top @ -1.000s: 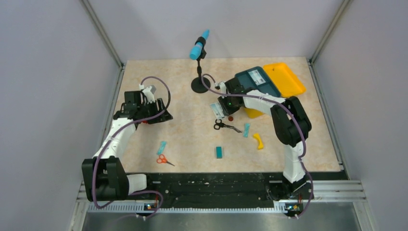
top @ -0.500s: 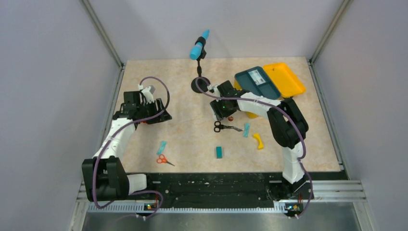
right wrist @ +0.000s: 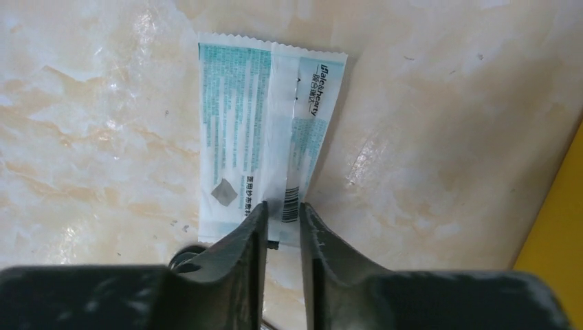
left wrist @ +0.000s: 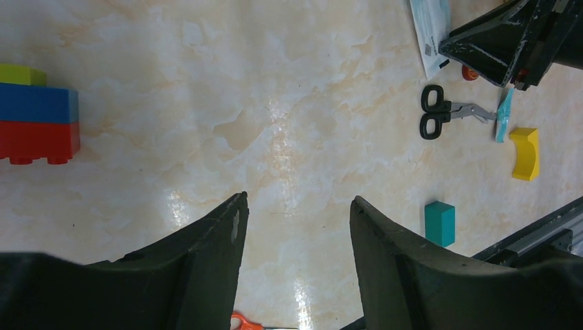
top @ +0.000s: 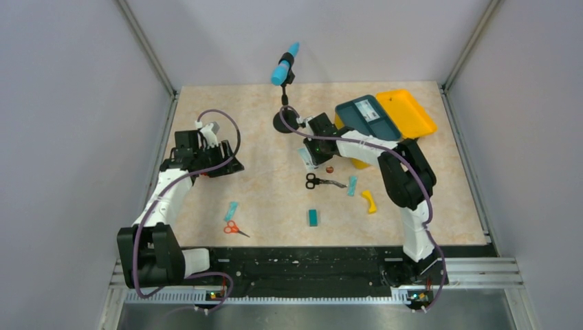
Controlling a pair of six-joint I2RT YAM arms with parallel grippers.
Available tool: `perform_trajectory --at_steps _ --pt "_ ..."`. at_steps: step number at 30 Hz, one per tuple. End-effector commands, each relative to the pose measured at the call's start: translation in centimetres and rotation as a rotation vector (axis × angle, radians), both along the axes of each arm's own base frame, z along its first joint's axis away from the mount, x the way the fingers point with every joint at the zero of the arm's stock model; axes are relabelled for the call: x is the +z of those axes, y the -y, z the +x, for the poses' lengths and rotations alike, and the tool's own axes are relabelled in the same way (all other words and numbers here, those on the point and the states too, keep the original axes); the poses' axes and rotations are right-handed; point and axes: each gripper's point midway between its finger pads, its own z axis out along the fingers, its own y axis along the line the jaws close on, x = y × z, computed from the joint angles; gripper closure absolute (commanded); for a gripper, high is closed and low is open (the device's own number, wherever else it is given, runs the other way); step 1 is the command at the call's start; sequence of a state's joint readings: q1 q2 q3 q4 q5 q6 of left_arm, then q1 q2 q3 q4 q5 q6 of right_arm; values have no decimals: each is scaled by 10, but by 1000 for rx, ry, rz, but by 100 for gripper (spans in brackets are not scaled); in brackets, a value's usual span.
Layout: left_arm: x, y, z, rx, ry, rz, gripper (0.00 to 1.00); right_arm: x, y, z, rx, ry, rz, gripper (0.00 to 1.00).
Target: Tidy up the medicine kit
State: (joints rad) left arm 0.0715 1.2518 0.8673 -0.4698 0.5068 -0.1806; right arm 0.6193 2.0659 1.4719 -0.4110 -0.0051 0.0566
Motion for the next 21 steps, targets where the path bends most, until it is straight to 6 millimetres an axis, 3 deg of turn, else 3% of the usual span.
perform_trajectory --at_steps 1,4,8,13,18,21 --pt "12 -4 5 6 69 11 39 -33 9 -23 2 -83 -55 82" --pt "11 -5 6 10 73 12 39 -33 17 -28 22 -65 -93 100" --pt "11 -7 10 14 74 14 39 -15 26 -20 32 12 -129 100" --pt "9 -7 12 16 68 12 39 53 17 -4 96 148 -63 100" --pt "4 -7 14 14 53 12 39 120 13 -11 179 225 47 100" --pt "2 -8 14 11 41 16 39 156 25 -13 200 270 97 100"
